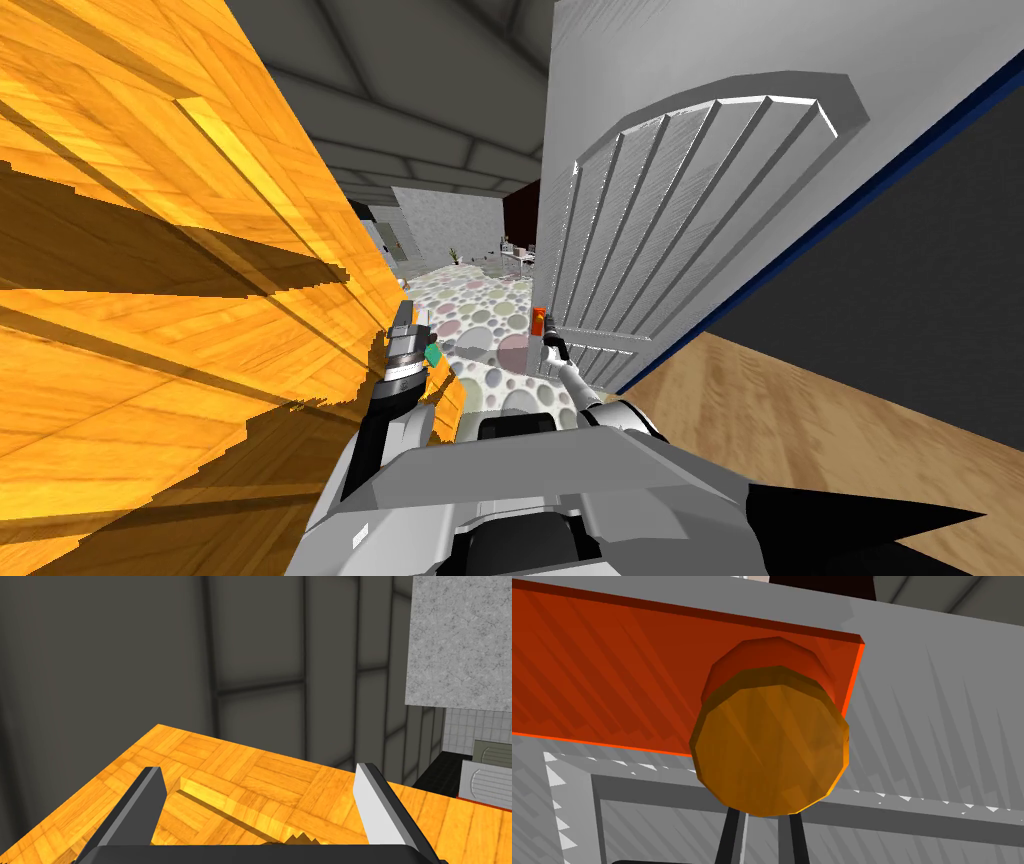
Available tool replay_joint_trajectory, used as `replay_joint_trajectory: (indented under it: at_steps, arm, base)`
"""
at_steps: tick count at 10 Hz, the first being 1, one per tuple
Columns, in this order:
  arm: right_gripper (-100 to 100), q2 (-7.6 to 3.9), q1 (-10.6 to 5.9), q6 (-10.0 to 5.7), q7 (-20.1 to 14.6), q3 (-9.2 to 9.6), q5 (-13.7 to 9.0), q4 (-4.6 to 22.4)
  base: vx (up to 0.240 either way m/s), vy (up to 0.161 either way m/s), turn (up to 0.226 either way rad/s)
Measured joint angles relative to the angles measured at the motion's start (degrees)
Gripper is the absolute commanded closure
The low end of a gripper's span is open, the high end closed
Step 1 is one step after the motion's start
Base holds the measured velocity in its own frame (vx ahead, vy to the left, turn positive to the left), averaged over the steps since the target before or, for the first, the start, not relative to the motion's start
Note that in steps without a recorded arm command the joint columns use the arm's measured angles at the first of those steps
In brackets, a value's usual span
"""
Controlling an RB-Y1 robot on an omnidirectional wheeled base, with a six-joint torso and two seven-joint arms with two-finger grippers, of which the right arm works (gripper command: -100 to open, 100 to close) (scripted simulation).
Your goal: Push the door open
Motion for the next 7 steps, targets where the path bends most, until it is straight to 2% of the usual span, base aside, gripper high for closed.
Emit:
replay_joint_trajectory:
  at_steps: [1,4,7]
  arm:
    - [-100,-1.17,-0.88,-0.85,0.05,-0.53,-0.36,1.43]
    - [-100,-1.76,-2.33,-3.03,1.67,0.6,-3.72,3.52]
    - [-100,-1.75,-3.36,-4.84,3.19,1.61,-6.67,5.02]
  base:
    - [-0.005,-0.054,0.059]
    - [-0.127,0.01,0.065]
    - [-0.093,0.018,0.056]
